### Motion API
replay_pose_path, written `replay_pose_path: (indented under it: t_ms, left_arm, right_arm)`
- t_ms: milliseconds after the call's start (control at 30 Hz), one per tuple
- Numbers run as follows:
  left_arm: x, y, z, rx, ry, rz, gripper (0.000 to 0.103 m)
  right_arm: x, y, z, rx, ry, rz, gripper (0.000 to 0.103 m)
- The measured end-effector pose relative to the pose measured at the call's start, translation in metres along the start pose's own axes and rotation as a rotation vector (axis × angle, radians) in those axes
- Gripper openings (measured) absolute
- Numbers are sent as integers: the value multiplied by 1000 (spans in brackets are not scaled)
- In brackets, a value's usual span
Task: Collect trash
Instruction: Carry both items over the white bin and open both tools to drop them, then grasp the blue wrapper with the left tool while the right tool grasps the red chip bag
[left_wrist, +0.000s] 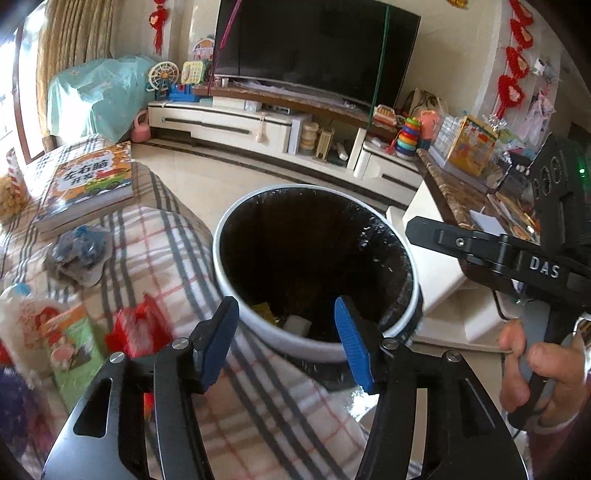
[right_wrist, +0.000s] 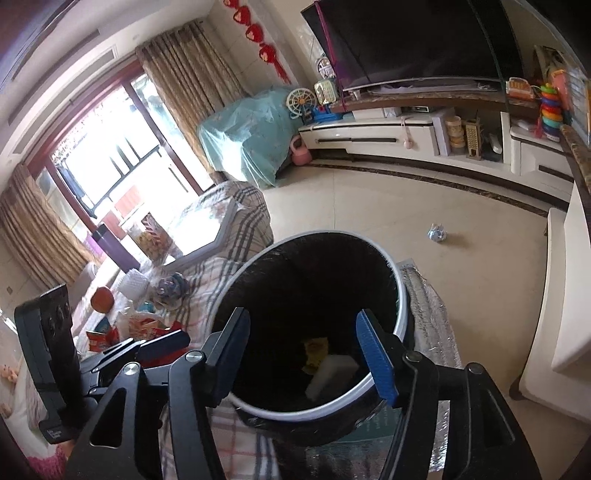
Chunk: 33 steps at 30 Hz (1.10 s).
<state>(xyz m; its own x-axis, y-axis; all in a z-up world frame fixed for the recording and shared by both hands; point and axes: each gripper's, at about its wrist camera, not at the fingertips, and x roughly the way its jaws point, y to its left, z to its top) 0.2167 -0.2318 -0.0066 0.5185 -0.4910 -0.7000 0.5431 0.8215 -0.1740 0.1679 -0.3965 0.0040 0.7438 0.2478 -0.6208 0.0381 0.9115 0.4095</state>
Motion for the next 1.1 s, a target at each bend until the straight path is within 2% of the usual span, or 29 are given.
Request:
replay_pose_path:
  t_ms: [200,267,600,933,1100]
  left_arm:
    - [-40,10,-27,-30,-39,-16,57]
    - [-53,18,-39,-48,-50,-3,57]
    - [-94,78,-91,-172,-48,95,58]
    - [-118,130,-121,-278,-50,187,58]
    - [-125,152,-129,-324,-54,230,65]
  right_arm:
    - [-8,28,-18,-2,-25,35,67]
    - [-8,41,-28,-9,-20,55,69]
    - [6,91,-65,-48,27,119,89]
    - [29,127,-86,-102,62,138,90]
    - [43,139,-88,-109,72,142,90]
